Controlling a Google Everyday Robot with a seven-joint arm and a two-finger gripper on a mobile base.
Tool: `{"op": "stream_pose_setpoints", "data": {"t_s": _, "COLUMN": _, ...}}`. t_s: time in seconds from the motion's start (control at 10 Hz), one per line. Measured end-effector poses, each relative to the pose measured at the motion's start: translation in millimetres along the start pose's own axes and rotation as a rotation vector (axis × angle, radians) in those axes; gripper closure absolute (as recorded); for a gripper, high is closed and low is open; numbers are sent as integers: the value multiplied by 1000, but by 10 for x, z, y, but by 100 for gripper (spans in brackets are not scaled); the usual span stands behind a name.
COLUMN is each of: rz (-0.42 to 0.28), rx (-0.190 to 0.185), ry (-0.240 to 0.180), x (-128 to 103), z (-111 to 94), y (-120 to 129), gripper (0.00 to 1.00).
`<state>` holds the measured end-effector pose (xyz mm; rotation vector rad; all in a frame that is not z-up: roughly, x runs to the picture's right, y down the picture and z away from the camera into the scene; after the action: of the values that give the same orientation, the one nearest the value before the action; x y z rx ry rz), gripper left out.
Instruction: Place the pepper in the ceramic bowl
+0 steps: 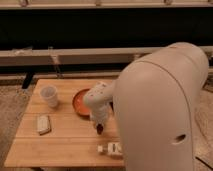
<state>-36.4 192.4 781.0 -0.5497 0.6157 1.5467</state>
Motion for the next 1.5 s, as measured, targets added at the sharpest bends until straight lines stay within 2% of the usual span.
{"op": "stream_pose_setpoints", "data": {"t_s": 0.5, "rz": -7, "rx": 19, "ry": -1, "x": -83, "z": -494, "y": -2, "gripper": 100}}
{"op": "stream_pose_setpoints", "data": {"t_s": 0.9, "rz": -47, "rx": 22, "ry": -9, "x": -501, "z": -769, "y": 250, "gripper": 100}}
{"op": "stream_pose_setpoints", "data": {"t_s": 1.2, "rz": -72, "rx": 24, "ry": -8, "x": -714, "z": -757, "y": 405, "gripper": 100}}
{"op": "stream_pose_setpoints", "data": {"t_s": 1.5, "rz": -75, "rx": 22, "ry": -10, "x": -766, "z": -701, "y": 545, "gripper": 100}}
